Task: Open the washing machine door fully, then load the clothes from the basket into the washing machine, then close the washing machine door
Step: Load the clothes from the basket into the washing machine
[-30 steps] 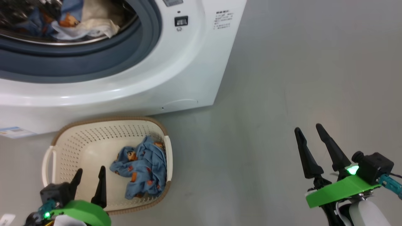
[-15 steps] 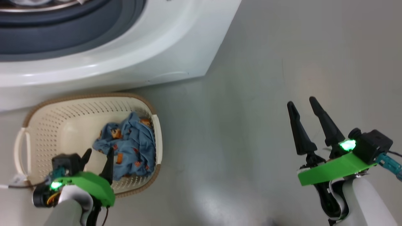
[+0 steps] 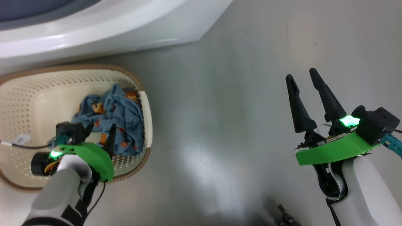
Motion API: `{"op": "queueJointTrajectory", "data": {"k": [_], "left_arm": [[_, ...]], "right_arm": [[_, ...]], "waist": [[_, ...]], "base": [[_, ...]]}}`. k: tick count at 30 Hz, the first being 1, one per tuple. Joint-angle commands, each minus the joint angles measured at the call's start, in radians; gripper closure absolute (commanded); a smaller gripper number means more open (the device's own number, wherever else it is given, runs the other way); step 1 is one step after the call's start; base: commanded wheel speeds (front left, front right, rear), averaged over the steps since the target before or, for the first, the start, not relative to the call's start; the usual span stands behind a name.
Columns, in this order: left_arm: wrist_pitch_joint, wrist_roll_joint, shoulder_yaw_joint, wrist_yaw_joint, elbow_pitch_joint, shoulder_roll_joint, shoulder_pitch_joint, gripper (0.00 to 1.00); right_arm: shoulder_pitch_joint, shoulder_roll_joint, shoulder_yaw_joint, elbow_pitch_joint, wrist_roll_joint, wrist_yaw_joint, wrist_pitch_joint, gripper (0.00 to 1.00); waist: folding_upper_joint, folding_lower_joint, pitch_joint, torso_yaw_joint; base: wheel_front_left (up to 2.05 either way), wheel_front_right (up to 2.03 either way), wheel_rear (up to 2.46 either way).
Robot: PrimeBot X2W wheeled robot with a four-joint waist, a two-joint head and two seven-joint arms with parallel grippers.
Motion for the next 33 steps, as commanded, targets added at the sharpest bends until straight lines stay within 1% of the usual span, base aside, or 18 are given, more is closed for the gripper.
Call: {"op": "queueJointTrajectory", "data": {"k": [1,9,16,17,18,19,26,30,33], "left_arm": [[-0.006,-0.012,0.010,-0.002,0.001,0.036,-0.001,0.00],[0.011,-0.118,-0.139,-0.002,0.068,0.060,-0.085,0.00],[0.055,-0.257,-0.236,-0.002,0.060,0.088,-0.116,0.00],[0.062,-0.279,-0.248,-0.002,0.058,0.092,-0.117,0.36],[0.070,-0.301,-0.261,-0.002,0.053,0.093,-0.117,0.96],[0.075,-0.320,-0.274,-0.002,0.048,0.095,-0.118,1.00],[0.045,-0.436,-0.341,-0.002,0.037,0.097,-0.109,1.00],[0.015,-0.500,-0.348,-0.002,0.040,0.100,-0.092,1.00],[0.004,-0.528,-0.342,-0.002,0.043,0.104,-0.078,1.00]], "right_arm": [[0.013,0.001,0.023,-0.024,-0.001,0.002,-0.005,0.00],[0.003,-0.005,0.021,-0.047,-0.006,0.002,-0.005,0.00],[0.011,-0.014,0.017,-0.063,-0.011,0.002,-0.005,0.00],[0.014,-0.015,0.015,-0.065,-0.011,0.002,-0.005,0.00],[0.018,-0.017,0.012,-0.066,-0.012,0.002,-0.005,0.00],[0.022,-0.018,0.009,-0.067,-0.012,0.002,-0.005,0.00],[0.029,-0.023,0.000,-0.060,-0.016,0.002,-0.005,0.00],[0.029,-0.020,0.009,-0.046,-0.012,0.002,-0.005,0.00],[0.031,-0.019,0.013,-0.035,-0.010,0.002,-0.005,0.00]], "waist": [[0.0000,0.0000,0.045,-0.017],[0.0000,0.0000,0.103,-0.043],[0.0000,0.0000,0.124,-0.063],[0.0000,0.0000,0.123,-0.064],[0.0000,0.0000,0.120,-0.063],[0.0000,0.0000,0.117,-0.061],[0.0000,0.0000,0.062,-0.038],[0.0000,0.0000,0.009,-0.019],[0.0000,0.0000,-0.023,-0.010]], "base": [[0.00,0.00,0.00],[0.00,0.00,0.00],[0.00,0.00,0.00],[0.00,0.00,0.00],[0.00,0.00,0.00],[0.00,0.00,0.00],[0.00,0.00,0.00],[0.00,0.00,0.00],[0.00,0.00,0.00]]}}
